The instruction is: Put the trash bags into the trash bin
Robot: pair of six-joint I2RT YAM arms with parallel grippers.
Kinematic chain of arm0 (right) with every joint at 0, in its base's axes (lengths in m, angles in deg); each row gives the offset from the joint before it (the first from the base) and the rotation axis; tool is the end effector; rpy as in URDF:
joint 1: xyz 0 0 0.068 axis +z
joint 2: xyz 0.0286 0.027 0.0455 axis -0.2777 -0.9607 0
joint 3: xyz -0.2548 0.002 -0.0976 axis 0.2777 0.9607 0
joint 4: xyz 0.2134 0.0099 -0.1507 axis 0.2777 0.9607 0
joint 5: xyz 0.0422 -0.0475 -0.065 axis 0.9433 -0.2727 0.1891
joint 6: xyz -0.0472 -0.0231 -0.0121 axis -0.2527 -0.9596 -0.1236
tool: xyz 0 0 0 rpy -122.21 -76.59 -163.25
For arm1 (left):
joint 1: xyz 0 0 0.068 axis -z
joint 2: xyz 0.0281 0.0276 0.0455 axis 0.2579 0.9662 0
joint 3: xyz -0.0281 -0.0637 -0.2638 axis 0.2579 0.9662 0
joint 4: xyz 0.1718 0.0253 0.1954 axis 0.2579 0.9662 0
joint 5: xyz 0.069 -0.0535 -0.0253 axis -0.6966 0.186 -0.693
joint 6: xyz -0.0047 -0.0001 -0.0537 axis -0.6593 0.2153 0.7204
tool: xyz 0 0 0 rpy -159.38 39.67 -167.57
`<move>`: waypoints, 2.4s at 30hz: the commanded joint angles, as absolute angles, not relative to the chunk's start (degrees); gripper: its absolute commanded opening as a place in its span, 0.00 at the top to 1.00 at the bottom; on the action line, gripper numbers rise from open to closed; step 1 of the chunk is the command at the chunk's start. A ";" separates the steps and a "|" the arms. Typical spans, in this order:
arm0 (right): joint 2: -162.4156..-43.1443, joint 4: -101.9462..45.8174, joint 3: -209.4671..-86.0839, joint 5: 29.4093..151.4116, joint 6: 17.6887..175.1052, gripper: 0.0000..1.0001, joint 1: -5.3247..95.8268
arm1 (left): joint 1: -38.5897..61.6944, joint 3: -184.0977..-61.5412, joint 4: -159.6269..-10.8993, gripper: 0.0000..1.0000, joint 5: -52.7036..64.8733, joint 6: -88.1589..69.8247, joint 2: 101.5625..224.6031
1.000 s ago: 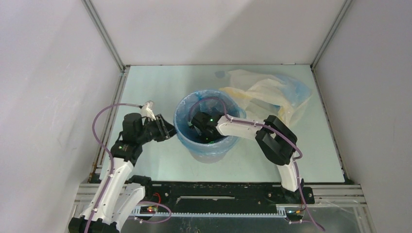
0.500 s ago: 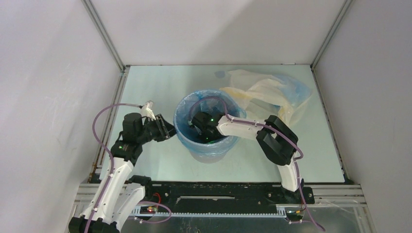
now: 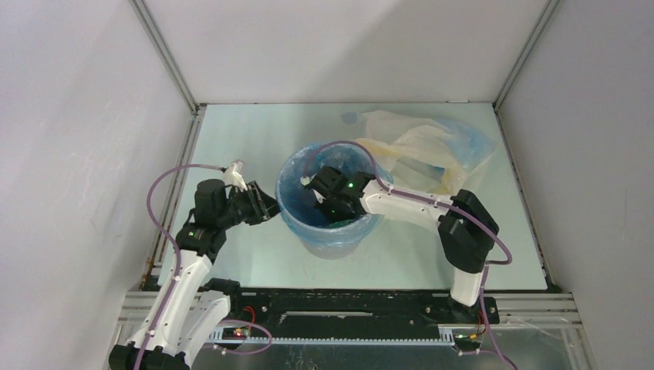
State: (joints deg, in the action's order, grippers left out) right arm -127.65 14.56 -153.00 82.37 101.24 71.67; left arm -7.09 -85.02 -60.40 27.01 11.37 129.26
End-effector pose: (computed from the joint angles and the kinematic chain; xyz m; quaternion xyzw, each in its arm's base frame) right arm 0.2154 0.3134 0.2159 -0.3664 0.9112 0.1012 0.1586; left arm 0.1603 -0.0396 0.2650 -0.0529 0.8457 -0.3705 0.3803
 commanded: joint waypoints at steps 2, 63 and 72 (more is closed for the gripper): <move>-123.49 15.78 -156.14 80.37 102.61 1.00 72.15 | -7.39 -85.45 -62.20 0.58 28.85 11.92 128.21; -88.13 21.88 -159.96 61.67 108.74 0.02 69.39 | -3.66 -118.35 -36.05 0.06 9.32 6.07 130.66; -75.37 16.68 -146.84 53.43 113.08 0.02 66.49 | 9.75 -125.88 -34.41 0.24 -6.95 5.34 142.77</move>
